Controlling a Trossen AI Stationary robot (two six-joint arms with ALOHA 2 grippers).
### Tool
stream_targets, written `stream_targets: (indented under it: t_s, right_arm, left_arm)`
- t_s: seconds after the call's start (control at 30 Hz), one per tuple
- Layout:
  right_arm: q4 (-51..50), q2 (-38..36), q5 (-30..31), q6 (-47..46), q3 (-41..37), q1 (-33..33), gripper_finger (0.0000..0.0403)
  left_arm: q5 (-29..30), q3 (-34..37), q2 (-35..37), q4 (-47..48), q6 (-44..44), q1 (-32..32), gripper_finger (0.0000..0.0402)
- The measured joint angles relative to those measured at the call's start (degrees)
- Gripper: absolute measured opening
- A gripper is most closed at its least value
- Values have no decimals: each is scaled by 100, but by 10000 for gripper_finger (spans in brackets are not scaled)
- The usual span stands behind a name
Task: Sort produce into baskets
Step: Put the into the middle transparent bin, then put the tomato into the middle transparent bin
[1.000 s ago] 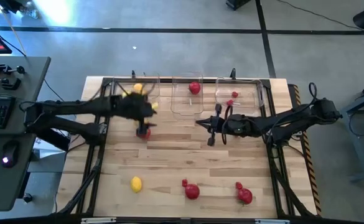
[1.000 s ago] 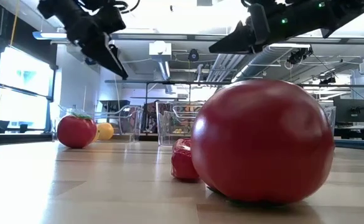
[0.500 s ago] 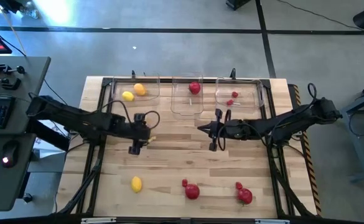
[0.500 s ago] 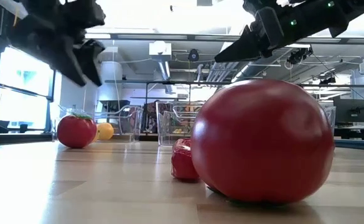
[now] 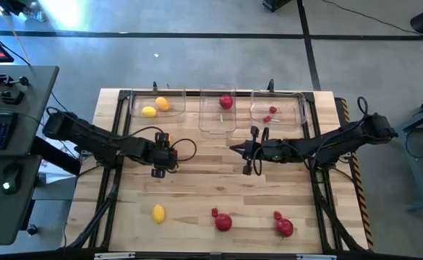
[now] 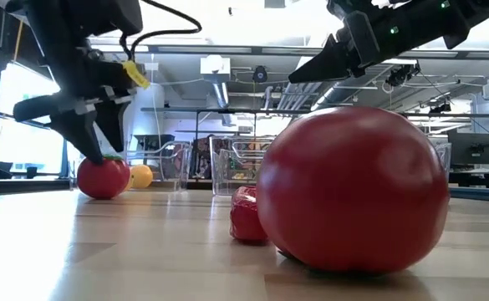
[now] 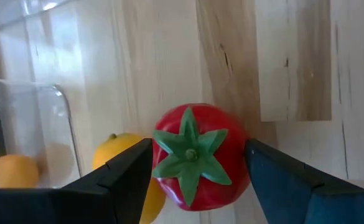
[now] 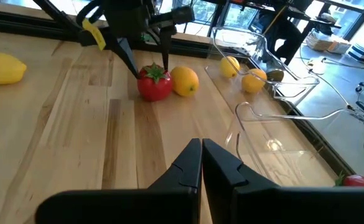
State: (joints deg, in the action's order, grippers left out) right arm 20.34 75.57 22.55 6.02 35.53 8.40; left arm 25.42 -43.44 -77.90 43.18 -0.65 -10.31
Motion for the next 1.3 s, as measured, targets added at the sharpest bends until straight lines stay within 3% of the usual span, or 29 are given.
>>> stream_targets:
  t_s: [0.2,0.63,0.83,1.3]
  right_arm:
    - [-1,0,0,-2,0,0,3]
    - [-4,0,0,-2,0,0,3]
    - [-4,0,0,-2,0,0,3]
    - [-105,0,-23,-2,0,0,3]
  left_arm:
    - [-312,0,-31,-4,274,169,205]
    - [-486,-4,-27,-1,160,210,11]
    - [-484,-49,-33,65,152,210,2]
    - [-664,-883,-31,101,-107,278,2]
